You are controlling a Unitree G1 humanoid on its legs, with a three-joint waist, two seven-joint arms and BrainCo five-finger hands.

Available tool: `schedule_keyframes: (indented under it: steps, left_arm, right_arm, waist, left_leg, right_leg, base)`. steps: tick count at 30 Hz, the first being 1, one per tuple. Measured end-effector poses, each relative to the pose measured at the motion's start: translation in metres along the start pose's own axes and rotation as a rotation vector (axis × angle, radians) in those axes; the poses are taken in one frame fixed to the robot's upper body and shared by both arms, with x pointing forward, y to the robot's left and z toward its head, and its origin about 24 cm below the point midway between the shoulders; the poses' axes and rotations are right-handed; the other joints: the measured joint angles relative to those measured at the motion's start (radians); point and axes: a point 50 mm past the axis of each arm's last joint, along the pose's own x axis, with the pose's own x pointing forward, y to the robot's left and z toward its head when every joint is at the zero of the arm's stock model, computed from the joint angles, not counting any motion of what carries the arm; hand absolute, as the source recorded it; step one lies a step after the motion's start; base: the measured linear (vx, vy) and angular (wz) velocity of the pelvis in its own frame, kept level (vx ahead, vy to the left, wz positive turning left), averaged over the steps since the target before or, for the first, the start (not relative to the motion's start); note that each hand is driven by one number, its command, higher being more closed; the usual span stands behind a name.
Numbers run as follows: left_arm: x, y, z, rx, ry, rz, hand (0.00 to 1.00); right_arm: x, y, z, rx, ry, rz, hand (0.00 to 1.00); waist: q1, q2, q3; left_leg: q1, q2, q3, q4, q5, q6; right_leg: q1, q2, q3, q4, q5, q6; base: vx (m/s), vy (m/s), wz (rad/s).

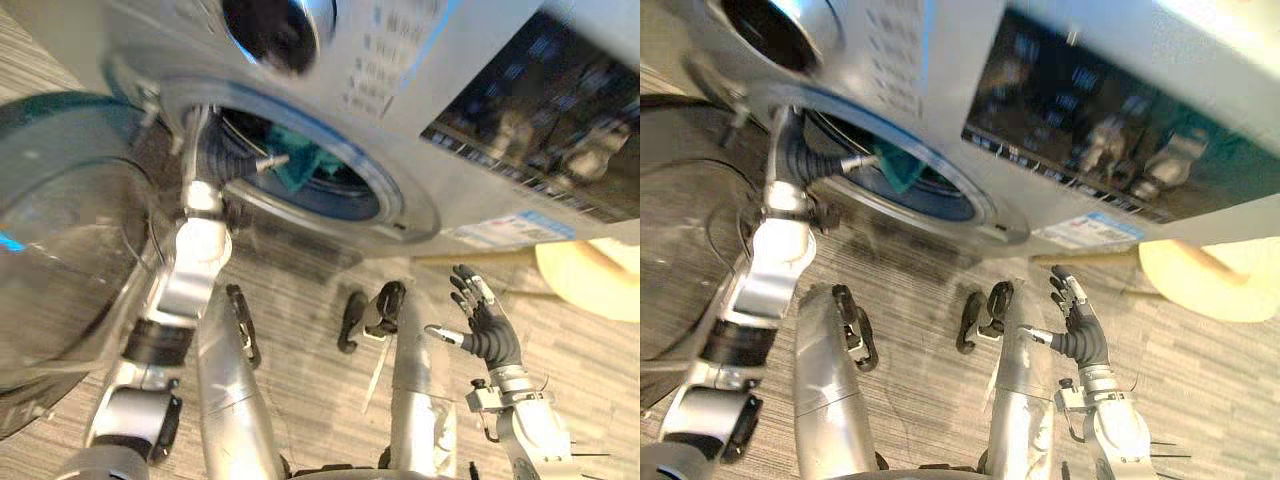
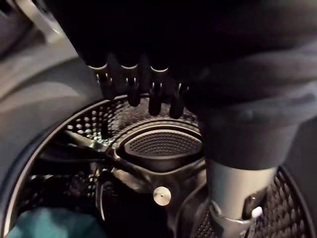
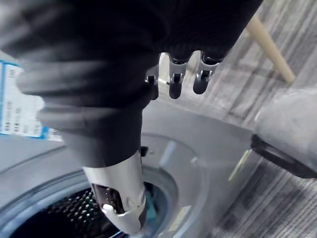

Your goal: Pick up the laundry basket with both hands and put the clothes into the washing machine.

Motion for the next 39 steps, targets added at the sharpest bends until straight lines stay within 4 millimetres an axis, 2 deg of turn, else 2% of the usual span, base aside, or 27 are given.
schedule_keyframes:
  steps: [2,4,6,8,9,10,12,13,14,18,21,24,25,26,27,28,29,30,31,32,33,34,35,36,37,38,39]
  left_arm:
    - [-0.022,-0.011,-0.014,-0.066,0.097,-0.006,0.0]
    - [-0.056,-0.023,-0.033,-0.19,0.258,0.012,0.0]
    - [-0.078,-0.029,-0.043,-0.278,0.355,0.028,0.0]
    - [-0.126,-0.047,-0.071,-0.399,0.59,0.006,0.0]
    - [-0.141,-0.051,-0.078,-0.421,0.657,-0.011,0.0]
    - [-0.177,-0.061,-0.091,-0.456,0.803,-0.05,0.0]
    - [-0.215,-0.069,-0.102,-0.478,0.951,-0.088,0.0]
    - [-0.226,-0.07,-0.106,-0.479,0.998,-0.099,0.0]
    - [-0.252,-0.073,-0.114,-0.469,1.108,-0.114,0.0]
    - [-0.299,-0.078,-0.129,-0.415,1.315,-0.178,0.0]
    - [-0.312,-0.076,-0.137,-0.363,1.389,-0.21,0.0]
    - [-0.308,-0.071,-0.144,-0.331,1.395,-0.217,0.0]
    - [-0.307,-0.068,-0.146,-0.325,1.397,-0.204,0.0]
    - [-0.309,-0.066,-0.147,-0.324,1.403,-0.196,0.0]
    - [-0.308,-0.064,-0.148,-0.326,1.402,-0.167,0.0]
    - [-0.304,-0.06,-0.15,-0.316,1.391,-0.155,0.0]
    - [-0.303,-0.053,-0.154,-0.294,1.39,-0.135,0.0]
    - [-0.304,-0.052,-0.154,-0.297,1.399,-0.119,0.0]
    - [-0.312,-0.052,-0.152,-0.3,1.424,-0.103,0.0]
    - [-0.315,-0.055,-0.149,-0.309,1.431,-0.095,0.0]
    - [-0.305,-0.054,-0.152,-0.3,1.402,-0.092,0.0]
    - [-0.295,-0.064,-0.15,-0.327,1.382,-0.097,0.0]
    - [-0.293,-0.067,-0.148,-0.336,1.374,-0.1,0.0]
    - [-0.294,-0.069,-0.147,-0.335,1.374,-0.109,0.0]
    - [-0.293,-0.069,-0.147,-0.327,1.37,-0.119,0.0]
    - [-0.286,-0.072,-0.146,-0.319,1.337,-0.154,0.0]
    - [-0.283,-0.075,-0.145,-0.322,1.325,-0.164,0.0]
  right_arm:
    - [0.003,0.006,-0.019,0.01,0.065,-0.027,0.0]
    - [0.011,0.015,-0.043,-0.023,0.155,-0.073,0.0]
    - [0.017,0.018,-0.051,-0.04,0.185,-0.095,0.0]
    - [0.022,0.018,-0.066,-0.064,0.252,-0.124,0.0]
    - [0.02,0.017,-0.072,-0.064,0.279,-0.134,0.0]
    - [0.013,0.016,-0.086,-0.064,0.346,-0.154,0.0]
    - [0.004,0.016,-0.104,-0.078,0.44,-0.167,0.0]
    - [0.001,0.016,-0.109,-0.087,0.467,-0.165,0.0]
    - [-0.006,0.016,-0.12,-0.1,0.526,-0.161,0.0]
    - [-0.016,0.019,-0.146,-0.114,0.655,-0.139,0.0]
    - [-0.012,0.021,-0.159,-0.147,0.725,-0.112,0.0]
    - [-0.013,0.025,-0.164,-0.17,0.758,-0.082,0.0]
    - [-0.01,0.028,-0.165,-0.184,0.76,-0.06,0.0]
    - [-0.011,0.028,-0.166,-0.187,0.764,-0.06,0.0]
    - [-0.01,0.031,-0.166,-0.19,0.762,-0.055,0.0]
    - [-0.011,0.034,-0.168,-0.188,0.772,-0.047,0.0]
    - [-0.011,0.035,-0.168,-0.194,0.777,-0.037,0.0]
    - [-0.008,0.035,-0.168,-0.199,0.772,-0.031,0.0]
    - [0.0,0.035,-0.165,-0.207,0.75,-0.03,0.0]
    - [0.009,0.035,-0.161,-0.225,0.723,-0.022,0.0]
    - [0.021,0.035,-0.155,-0.24,0.687,-0.024,0.0]
    - [0.03,0.026,-0.151,-0.27,0.665,-0.031,0.0]
    - [0.033,0.024,-0.149,-0.276,0.66,-0.033,0.0]
    - [0.035,0.025,-0.148,-0.272,0.651,-0.037,0.0]
    - [0.034,0.024,-0.148,-0.269,0.649,-0.045,0.0]
    - [0.031,0.021,-0.149,-0.247,0.658,-0.088,0.0]
    - [0.03,0.018,-0.149,-0.239,0.662,-0.109,0.0]
  waist:
    - [0.0,0.001,-0.007]
    - [0.012,0.001,-0.009]
    - [0.024,0.003,-0.012]
    - [0.027,0.029,-0.033]
    - [0.027,0.033,-0.046]
    - [0.025,0.039,-0.091]
    - [0.031,0.053,-0.118]
    - [0.032,0.06,-0.13]
    - [0.032,0.069,-0.159]
    - [0.026,0.097,-0.215]
    - [0.025,0.1,-0.223]
    - [0.027,0.095,-0.222]
    - [0.035,0.089,-0.221]
    - [0.043,0.098,-0.228]
    - [0.045,0.082,-0.222]
    - [0.045,0.062,-0.222]
    - [0.053,0.044,-0.213]
    - [0.061,0.051,-0.213]
    - [0.088,0.063,-0.228]
    - [0.105,0.083,-0.234]
    - [0.094,0.071,-0.214]
    - [0.094,0.117,-0.173]
    - [0.096,0.132,-0.165]
    - [0.099,0.14,-0.161]
    - [0.096,0.139,-0.161]
    - [0.07,0.114,-0.152]
    - [0.066,0.105,-0.149]
  left_leg:
    - [0.061,-0.01,0.013,-0.06,0.015,-0.002]
    - [0.169,-0.024,0.042,-0.154,0.037,-0.009]
    - [0.245,-0.027,0.065,-0.227,0.055,-0.01]
    - [0.414,-0.042,0.086,-0.38,0.094,-0.024]
    - [0.463,-0.045,0.095,-0.427,0.108,-0.024]
    - [0.566,-0.062,0.122,-0.547,0.143,-0.023]
    - [0.699,-0.079,0.152,-0.686,0.188,-0.021]
    - [0.733,-0.08,0.162,-0.726,0.202,-0.022]
    - [0.812,-0.093,0.188,-0.825,0.236,-0.019]
    - [0.96,-0.117,0.235,-1.061,0.333,-0.019]
    - [1.051,-0.15,0.284,-1.25,0.429,-0.009]
    - [1.056,-0.176,0.281,-1.229,0.439,0.005]
    - [1.069,-0.193,0.278,-1.255,0.463,0.04]
    - [1.081,-0.187,0.269,-1.281,0.473,0.053]
    - [1.106,-0.204,0.273,-1.297,0.477,0.045]
    - [1.097,-0.225,0.265,-1.276,0.477,0.045]
    - [1.072,-0.244,0.253,-1.224,0.476,0.044]
    - [1.052,-0.24,0.252,-1.201,0.476,0.045]
    - [1.015,-0.217,0.245,-1.205,0.479,0.048]
    - [0.988,-0.192,0.243,-1.231,0.474,0.038]
    - [0.94,-0.211,0.22,-1.227,0.498,0.025]
    - [0.914,-0.182,0.181,-1.239,0.536,0.015]
    - [0.897,-0.169,0.163,-1.239,0.557,0.002]
    - [0.88,-0.162,0.141,-1.269,0.614,-0.022]
    - [0.881,-0.167,0.124,-1.314,0.66,-0.039]
    - [0.875,-0.196,0.106,-1.338,0.707,-0.039]
    - [0.867,-0.2,0.128,-1.262,0.675,-0.001]
  right_leg:
    - [0.061,-0.003,-0.009,-0.051,0.003,0.005]
    - [0.157,-0.008,-0.016,-0.128,0.011,0.007]
    - [0.223,-0.007,-0.022,-0.189,0.023,0.008]
    - [0.402,0.007,-0.06,-0.341,0.055,0.014]
    - [0.45,0.006,-0.066,-0.382,0.065,0.019]
    - [0.547,0.008,-0.083,-0.49,0.093,0.029]
    - [0.665,0.016,-0.095,-0.616,0.142,0.038]
    - [0.697,0.021,-0.098,-0.656,0.157,0.043]
    - [0.764,0.028,-0.102,-0.748,0.19,0.051]
    - [0.895,0.075,-0.099,-1.002,0.308,0.071]
    - [0.969,0.104,-0.084,-1.198,0.422,0.078]
    - [0.952,0.091,-0.051,-1.146,0.439,0.076]
    - [0.971,0.091,-0.025,-1.18,0.466,0.102]
    - [0.999,0.096,-0.01,-1.221,0.465,0.115]
    - [0.973,0.057,0.012,-0.998,0.341,0.128]
    - [0.971,0.037,0.025,-0.886,0.288,0.161]
    - [0.97,0.037,0.049,-0.885,0.275,0.167]
    - [0.985,0.051,0.051,-0.929,0.277,0.165]
    - [1.022,0.091,0.07,-1.074,0.276,0.151]
    - [1.02,0.117,0.084,-1.083,0.245,0.124]
    - [0.997,0.109,0.072,-1.085,0.216,0.087]
    - [1.009,0.152,0.034,-1.132,0.273,0.072]
    - [1.021,0.174,0.024,-1.166,0.294,0.06]
    - [1.023,0.198,-0.003,-1.207,0.336,0.039]
    - [1.026,0.196,-0.03,-1.221,0.345,0.029]
    - [1.017,0.15,-0.097,-1.234,0.354,0.005]
    - [1.009,0.14,-0.108,-1.234,0.357,-0.007]
  base:
    - [0.1,-0.047,0.22]
    - [0.1,-0.049,0.19]
    - [0.09,-0.057,0.11]
    - [0.14,-0.032,0.18]
    - [0.21,-0.003,0.29]
    - [0.21,-0.009,0.22]
    - [0.21,0.002,0.08]
    - [0.18,0.018,-0.09]
    - [0.14,0.017,-0.1]
    - [0.1,0.029,-0.16]
    - [0.07,0.045,-0.27]
    - [0.0,0.064,-0.1]
    - [-0.09,0.059,-0.18]
    - [-0.08,0.024,-0.15]
    - [-0.04,-0.013,0.17]
    - [-0.04,-0.032,0.32]
    - [-0.09,-0.02,0.28]
    - [-0.19,-0.02,-0.16]
    - [-0.21,-0.072,-0.4]
    - [-0.24,-0.12,-0.07]
    - [-0.27,-0.17,0.32]
    - [-0.26,-0.106,0.57]
    - [-0.3,-0.093,0.39]
    - [-0.22,-0.06,0.4]
    - [-0.32,-0.091,1.05]
    - [-0.27,-0.077,1.11]
    - [-0.31,-0.088,1.15]
